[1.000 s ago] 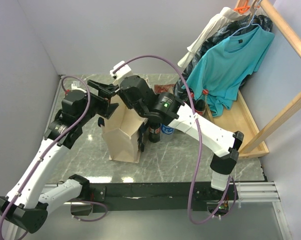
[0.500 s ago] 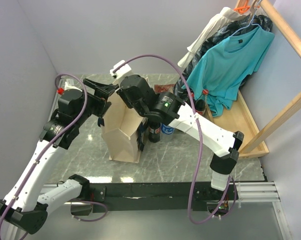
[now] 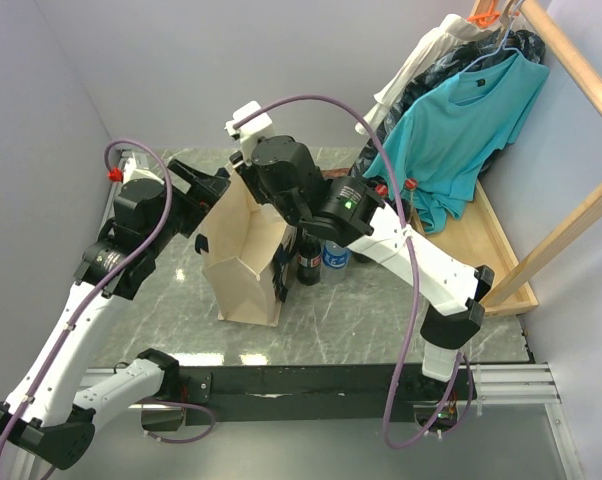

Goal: Take the beverage out of the canvas bag
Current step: Take out the drink from the canvas bag, then place the drink at the center of the board.

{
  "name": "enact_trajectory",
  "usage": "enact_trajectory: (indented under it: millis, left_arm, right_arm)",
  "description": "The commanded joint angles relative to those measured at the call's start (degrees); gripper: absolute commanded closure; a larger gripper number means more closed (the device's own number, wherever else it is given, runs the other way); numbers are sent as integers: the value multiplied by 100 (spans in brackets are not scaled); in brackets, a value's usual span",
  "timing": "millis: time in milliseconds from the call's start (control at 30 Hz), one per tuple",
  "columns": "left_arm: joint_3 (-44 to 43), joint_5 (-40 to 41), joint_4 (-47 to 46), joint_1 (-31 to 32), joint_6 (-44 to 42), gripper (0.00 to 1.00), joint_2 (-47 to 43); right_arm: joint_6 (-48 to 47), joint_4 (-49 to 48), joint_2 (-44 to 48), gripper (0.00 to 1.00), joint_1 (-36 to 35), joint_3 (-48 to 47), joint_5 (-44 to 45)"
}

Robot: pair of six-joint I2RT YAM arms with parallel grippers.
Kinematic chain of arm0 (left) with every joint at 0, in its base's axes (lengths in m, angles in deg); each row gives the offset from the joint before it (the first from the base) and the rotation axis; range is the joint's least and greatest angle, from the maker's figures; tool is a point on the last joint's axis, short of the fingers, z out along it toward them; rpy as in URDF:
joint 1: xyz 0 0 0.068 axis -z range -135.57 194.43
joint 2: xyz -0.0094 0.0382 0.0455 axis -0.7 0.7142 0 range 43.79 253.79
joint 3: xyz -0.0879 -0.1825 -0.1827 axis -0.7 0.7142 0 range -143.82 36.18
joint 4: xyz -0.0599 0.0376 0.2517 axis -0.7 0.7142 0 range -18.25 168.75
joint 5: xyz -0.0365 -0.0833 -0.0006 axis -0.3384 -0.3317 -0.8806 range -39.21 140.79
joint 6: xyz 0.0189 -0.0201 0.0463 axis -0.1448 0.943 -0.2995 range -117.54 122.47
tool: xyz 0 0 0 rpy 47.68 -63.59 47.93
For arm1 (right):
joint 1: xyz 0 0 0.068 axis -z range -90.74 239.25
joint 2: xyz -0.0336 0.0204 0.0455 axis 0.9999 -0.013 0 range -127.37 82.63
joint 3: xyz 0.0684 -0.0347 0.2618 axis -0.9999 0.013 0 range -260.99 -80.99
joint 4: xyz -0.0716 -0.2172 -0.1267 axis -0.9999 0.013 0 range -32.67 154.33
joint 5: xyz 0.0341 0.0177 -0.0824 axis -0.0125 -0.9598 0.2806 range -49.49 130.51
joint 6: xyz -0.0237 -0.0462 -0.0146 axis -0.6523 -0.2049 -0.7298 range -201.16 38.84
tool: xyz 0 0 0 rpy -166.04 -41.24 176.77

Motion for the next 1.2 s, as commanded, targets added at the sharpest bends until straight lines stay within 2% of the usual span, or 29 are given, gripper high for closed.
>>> enact_trajectory:
  millis: [0,200,533,767,1167]
  left_arm:
    - [-101,113,-92,2,-392,4,-157]
    - [-163,113,-92,2,-690,4,-148]
    - [-101,-37,-162,2,-1788,4,-113]
    - [-101,43,-206,2,-1956,4,-157]
    - [-172,139,-65,2,-2211,4,-201]
  right_arm:
    - [-241,-899,636,100,-23,-463,189]
    - [-276,-1022,812,100,-67,-419,268]
    - [-381,-1109,1242,100,-120,-208,567]
    - [-408,-1110,1568,100,-146,-50,848]
    - [-4,-1224,2921,100,-199,1479,1507]
